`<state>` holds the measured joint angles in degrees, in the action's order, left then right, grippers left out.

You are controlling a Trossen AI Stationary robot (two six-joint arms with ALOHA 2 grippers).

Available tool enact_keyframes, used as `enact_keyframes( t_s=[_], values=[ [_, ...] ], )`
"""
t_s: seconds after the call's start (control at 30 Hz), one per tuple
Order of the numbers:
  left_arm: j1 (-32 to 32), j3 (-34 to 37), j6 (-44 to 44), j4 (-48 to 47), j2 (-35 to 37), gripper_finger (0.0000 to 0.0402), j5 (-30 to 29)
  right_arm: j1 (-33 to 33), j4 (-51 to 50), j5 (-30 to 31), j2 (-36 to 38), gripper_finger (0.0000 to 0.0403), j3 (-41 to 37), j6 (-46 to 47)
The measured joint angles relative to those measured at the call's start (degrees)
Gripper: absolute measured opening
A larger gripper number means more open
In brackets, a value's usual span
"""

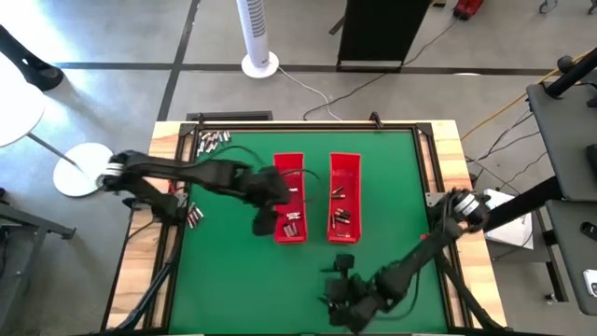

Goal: Sort batteries
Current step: Put the silver battery into the left red bin

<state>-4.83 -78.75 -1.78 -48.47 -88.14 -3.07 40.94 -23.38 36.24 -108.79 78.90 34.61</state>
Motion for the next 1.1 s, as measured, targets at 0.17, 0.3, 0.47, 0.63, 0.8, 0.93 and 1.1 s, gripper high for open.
enact_keyframes(
  t_s=[0.17,0.3,0.47,0.63,0.8,0.93,1.1],
  values=[
    [-5.07,9.01,-0.04,12.52,10.75,0.0206,-1.68,-6.77,0.05,-3.45,3.95,0.0345,0.10,-17.32],
    [-6.52,14.76,-0.24,16.23,16.43,0.0206,-5.07,-11.79,-5.83,-9.25,9.84,0.0345,0.10,-28.09],
    [-6.33,16.97,-8.05,12.42,21.16,0.0206,-12.10,-17.86,-11.43,-10.34,20.36,0.0345,0.10,-32.96],
    [-6.33,15.47,-19.69,1.78,23.27,0.0206,-14.35,-22.32,-13.70,-10.64,30.73,0.0345,0.10,-28.54],
    [-6.38,12.45,-45.31,-14.49,23.43,0.0206,-15.06,-23.87,-14.08,-10.63,37.63,0.0342,0.10,-12.57],
    [-6.48,13.69,-67.88,-22.08,23.30,0.0206,-15.69,-23.85,-14.10,-6.38,38.94,0.0341,0.10,-3.85],
    [-6.35,18.20,-72.93,-20.42,22.29,0.0206,-15.89,-25.86,-14.16,-4.30,37.40,0.0343,0.10,-2.16]
  ],
)
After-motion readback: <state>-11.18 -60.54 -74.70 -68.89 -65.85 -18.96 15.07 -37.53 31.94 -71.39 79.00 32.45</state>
